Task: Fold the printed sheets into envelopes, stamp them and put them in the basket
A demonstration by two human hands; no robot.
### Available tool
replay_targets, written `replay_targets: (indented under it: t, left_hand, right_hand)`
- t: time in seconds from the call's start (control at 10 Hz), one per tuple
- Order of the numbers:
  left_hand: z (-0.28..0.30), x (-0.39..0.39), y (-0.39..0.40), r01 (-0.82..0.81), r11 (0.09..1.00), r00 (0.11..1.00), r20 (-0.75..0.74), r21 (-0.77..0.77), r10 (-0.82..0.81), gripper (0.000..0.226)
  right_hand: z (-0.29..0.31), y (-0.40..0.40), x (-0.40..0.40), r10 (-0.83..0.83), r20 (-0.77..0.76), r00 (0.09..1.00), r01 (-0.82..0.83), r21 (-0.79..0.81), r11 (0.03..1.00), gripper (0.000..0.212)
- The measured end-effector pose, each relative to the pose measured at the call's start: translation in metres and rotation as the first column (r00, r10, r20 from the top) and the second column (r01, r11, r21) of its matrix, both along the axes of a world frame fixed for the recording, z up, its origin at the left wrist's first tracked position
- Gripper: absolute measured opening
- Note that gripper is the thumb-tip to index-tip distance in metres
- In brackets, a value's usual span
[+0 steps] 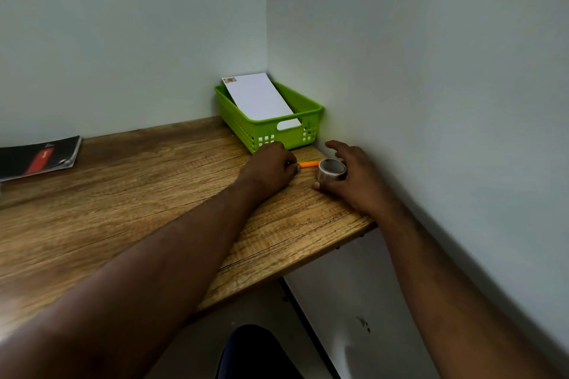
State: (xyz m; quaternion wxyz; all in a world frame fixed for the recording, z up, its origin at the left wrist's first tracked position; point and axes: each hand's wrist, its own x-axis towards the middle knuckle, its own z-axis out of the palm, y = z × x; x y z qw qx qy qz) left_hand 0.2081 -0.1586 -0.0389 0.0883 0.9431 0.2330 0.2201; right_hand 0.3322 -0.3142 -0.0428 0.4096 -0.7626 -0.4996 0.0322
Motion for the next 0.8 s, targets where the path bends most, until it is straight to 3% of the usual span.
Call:
replay_targets:
  t: [0.2, 0.6, 0.7, 0.8]
  left_hand:
    - [0.000, 0.002, 0.000, -0.005, 1.000, 1.000, 0.005, -0.017, 0.005, 0.029]
    - [0.001, 0.003, 0.003, -0.013, 0.999, 1.000, -0.004, -0.052, 0.013, 0.036]
    - [0.001, 0.001, 0.002, -0.026, 1.000, 1.000, -0.012, -0.010, 0.026, 0.044]
    - [0.000, -0.008, -0.001, -0.050, 0.997, 0.999, -0.008, 0.062, 0.051, 0.043]
  right_hand:
    - [0.000, -0.002, 0.005, 0.002, -0.097, 0.995, 0.001, 0.024, 1.000, 0.080]
    - [0.000, -0.003, 0.006, 0.031, -0.113, 0.993, -0.027, 0.036, 0.999, 0.086]
    - [0.001, -0.004, 0.006, 0.025, -0.098, 0.995, -0.020, 0.049, 0.999, 0.089]
    - [0.001, -0.004, -0.003, -0.005, 0.112, 0.994, -0.003, 0.070, 0.998, 0.081]
